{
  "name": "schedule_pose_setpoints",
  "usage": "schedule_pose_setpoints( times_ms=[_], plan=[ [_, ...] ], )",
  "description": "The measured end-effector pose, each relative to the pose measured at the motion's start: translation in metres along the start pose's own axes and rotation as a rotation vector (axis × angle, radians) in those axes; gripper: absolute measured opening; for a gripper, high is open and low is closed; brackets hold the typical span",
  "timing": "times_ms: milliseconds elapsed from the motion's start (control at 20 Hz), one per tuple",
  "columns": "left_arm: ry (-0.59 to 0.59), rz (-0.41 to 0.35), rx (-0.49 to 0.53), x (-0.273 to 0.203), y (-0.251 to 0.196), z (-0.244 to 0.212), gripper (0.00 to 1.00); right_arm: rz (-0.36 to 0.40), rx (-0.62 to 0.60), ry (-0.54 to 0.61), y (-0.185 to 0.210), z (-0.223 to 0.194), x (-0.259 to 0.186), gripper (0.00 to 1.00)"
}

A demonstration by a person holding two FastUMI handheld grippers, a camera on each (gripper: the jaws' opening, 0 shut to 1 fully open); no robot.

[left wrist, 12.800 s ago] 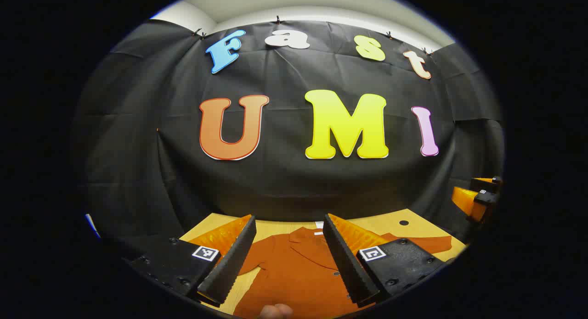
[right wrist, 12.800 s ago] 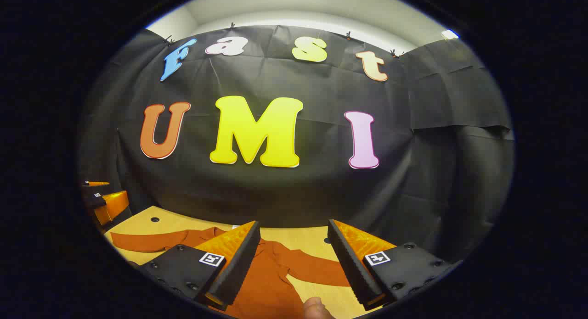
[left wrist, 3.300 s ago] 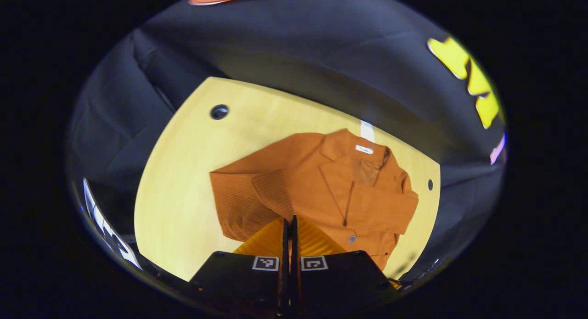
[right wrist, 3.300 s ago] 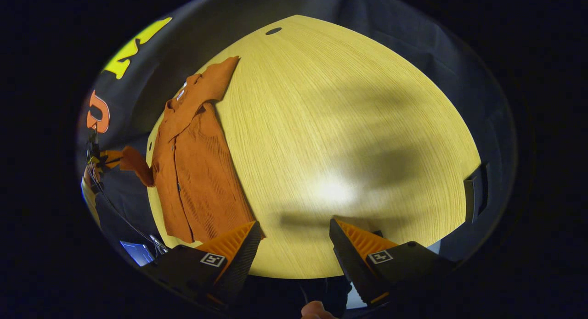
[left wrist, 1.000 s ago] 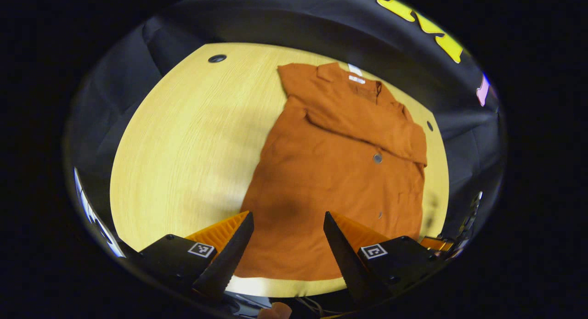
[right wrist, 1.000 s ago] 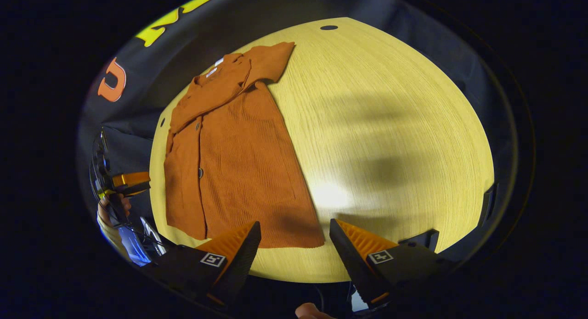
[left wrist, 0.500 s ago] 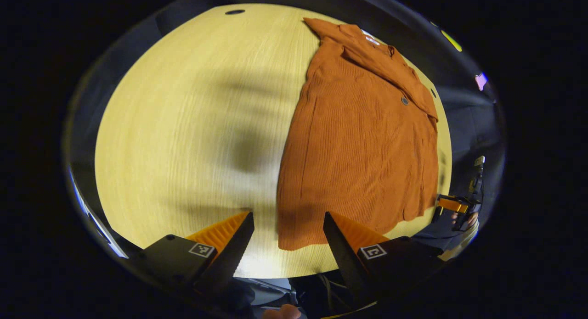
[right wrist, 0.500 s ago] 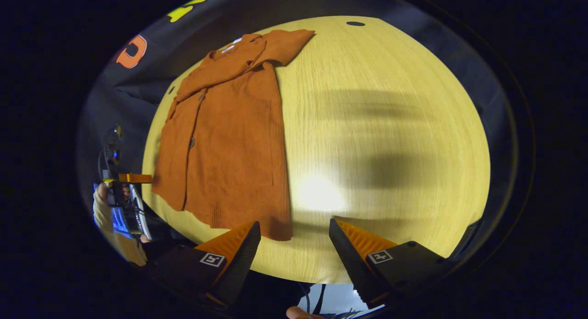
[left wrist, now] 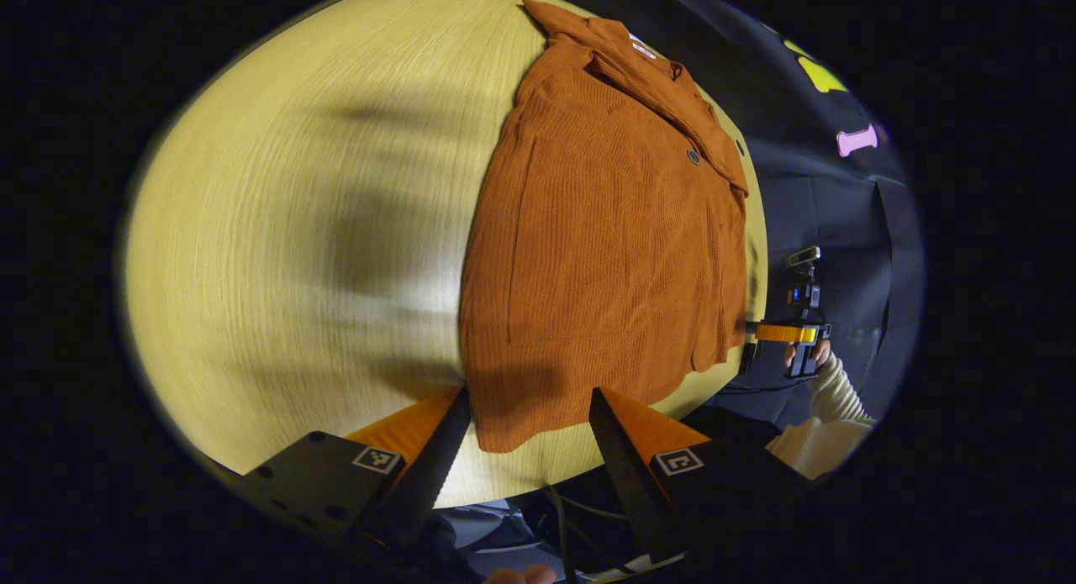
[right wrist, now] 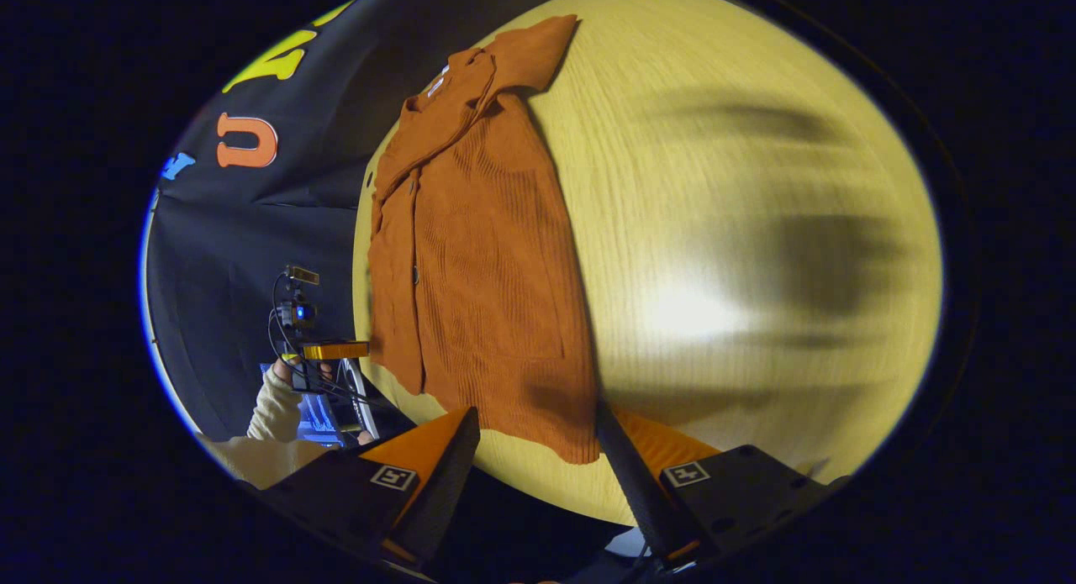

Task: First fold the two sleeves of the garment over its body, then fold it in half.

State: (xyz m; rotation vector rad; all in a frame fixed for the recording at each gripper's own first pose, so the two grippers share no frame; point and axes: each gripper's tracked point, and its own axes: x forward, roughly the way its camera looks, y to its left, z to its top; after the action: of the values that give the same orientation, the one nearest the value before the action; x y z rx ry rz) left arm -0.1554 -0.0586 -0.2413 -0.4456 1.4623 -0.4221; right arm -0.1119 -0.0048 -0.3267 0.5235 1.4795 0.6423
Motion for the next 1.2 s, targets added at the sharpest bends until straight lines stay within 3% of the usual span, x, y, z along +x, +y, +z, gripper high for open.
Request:
schedule_pose_setpoints(
  times_ms=[50,100,200,250,300,350,400,450,600,800,900,1100,1200],
  plan=[
    [0.000,-0.012,-0.010,0.008,-0.016,-0.002,0.93,-0.006,-0.003,0.013,0.000,-0.002,0.005,0.87],
    [-0.012,-0.014,-0.031,-0.009,0.009,0.002,0.92,-0.014,0.006,0.022,-0.002,-0.003,0.009,0.87],
    [-0.028,0.035,-0.083,-0.014,0.017,0.003,0.81,-0.004,0.045,0.023,-0.003,-0.003,0.014,0.58],
    [-0.041,0.050,-0.112,-0.029,0.037,0.006,0.48,-0.028,0.049,0.024,-0.008,-0.003,0.015,0.48],
    [-0.054,0.052,-0.121,-0.029,0.026,0.007,0.48,-0.053,0.044,0.019,-0.012,-0.002,0.017,0.42],
    [-0.062,0.074,-0.102,-0.030,0.024,0.006,0.32,-0.069,0.014,0.015,-0.012,-0.005,0.017,0.17],
    [-0.065,0.111,-0.078,-0.030,0.033,0.006,0.31,-0.097,-0.028,0.010,-0.013,-0.006,0.021,0.13],
    [-0.062,0.140,-0.064,-0.033,0.049,0.008,0.25,-0.097,-0.029,0.014,-0.011,-0.005,0.016,0.13],
    [-0.047,0.233,-0.056,-0.025,0.029,0.011,0.05,-0.096,-0.060,0.035,-0.006,-0.010,0.027,0.06],
    [-0.045,0.345,0.007,-0.023,0.006,0.012,0.04,-0.177,-0.118,0.007,-0.003,-0.008,0.024,0.05],
    [-0.044,0.329,0.028,-0.022,-0.019,0.008,0.03,-0.230,-0.177,-0.055,-0.001,-0.004,0.014,0.00],
    [-0.110,0.302,0.087,-0.046,-0.079,0.020,0.04,-0.160,-0.184,-0.137,0.035,-0.006,-0.014,0.00],
    [-0.202,0.281,0.113,-0.075,-0.135,0.050,0.03,-0.102,-0.189,-0.211,0.070,0.012,-0.042,0.00]
  ],
)
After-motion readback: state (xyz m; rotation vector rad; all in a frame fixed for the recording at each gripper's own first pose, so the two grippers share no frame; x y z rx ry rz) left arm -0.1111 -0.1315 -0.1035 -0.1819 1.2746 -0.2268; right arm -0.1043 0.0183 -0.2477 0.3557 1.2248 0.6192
